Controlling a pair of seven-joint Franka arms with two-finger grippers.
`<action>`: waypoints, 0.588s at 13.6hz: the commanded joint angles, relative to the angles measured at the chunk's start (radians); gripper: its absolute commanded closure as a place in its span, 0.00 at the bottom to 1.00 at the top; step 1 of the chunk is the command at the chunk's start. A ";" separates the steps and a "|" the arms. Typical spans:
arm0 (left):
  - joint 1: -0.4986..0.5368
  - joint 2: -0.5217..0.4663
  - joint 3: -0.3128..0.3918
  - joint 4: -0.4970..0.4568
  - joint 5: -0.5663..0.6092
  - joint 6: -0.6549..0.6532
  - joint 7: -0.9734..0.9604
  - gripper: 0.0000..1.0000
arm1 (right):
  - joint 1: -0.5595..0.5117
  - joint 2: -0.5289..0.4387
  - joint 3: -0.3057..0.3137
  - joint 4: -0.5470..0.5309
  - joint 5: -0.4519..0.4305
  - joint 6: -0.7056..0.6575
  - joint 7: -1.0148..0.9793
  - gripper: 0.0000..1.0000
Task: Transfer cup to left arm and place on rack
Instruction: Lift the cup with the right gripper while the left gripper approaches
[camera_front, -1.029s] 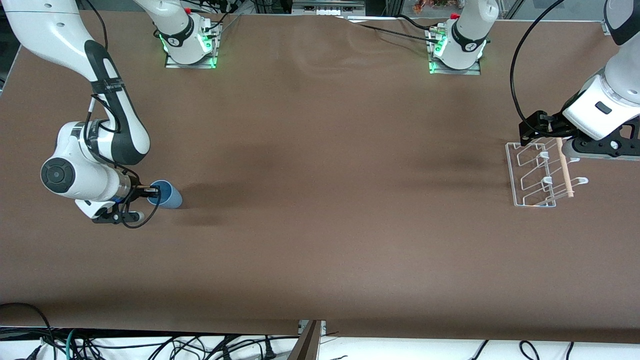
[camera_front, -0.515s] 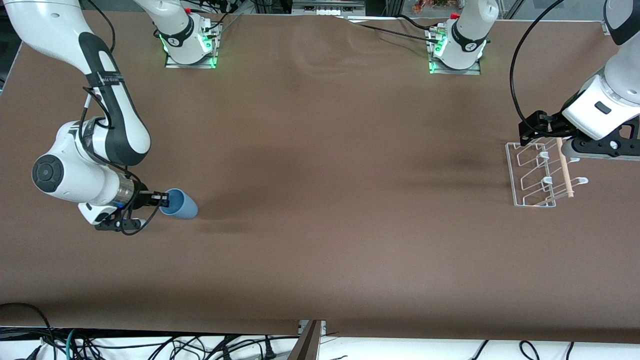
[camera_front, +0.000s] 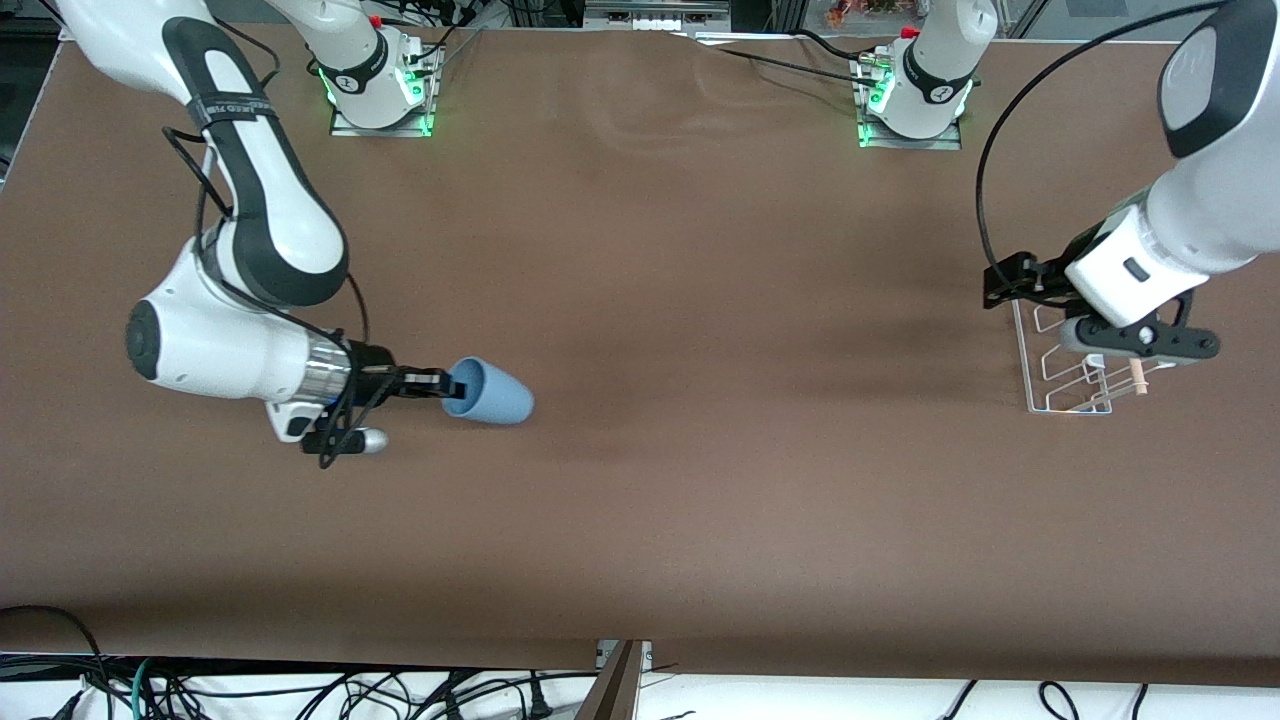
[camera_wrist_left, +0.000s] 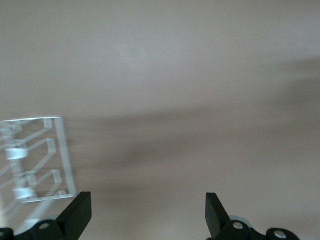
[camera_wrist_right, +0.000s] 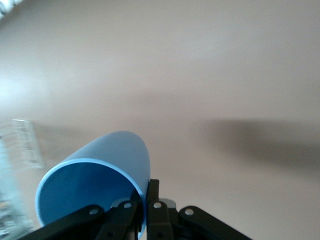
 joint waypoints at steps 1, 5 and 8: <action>-0.007 0.077 -0.001 0.045 -0.105 -0.009 0.075 0.00 | 0.079 0.070 0.002 0.125 0.117 -0.010 0.126 1.00; -0.010 0.121 -0.034 0.043 -0.253 0.103 0.399 0.00 | 0.168 0.155 0.004 0.270 0.266 0.019 0.240 1.00; -0.008 0.137 -0.093 0.043 -0.298 0.172 0.575 0.00 | 0.214 0.182 0.002 0.306 0.403 0.020 0.241 1.00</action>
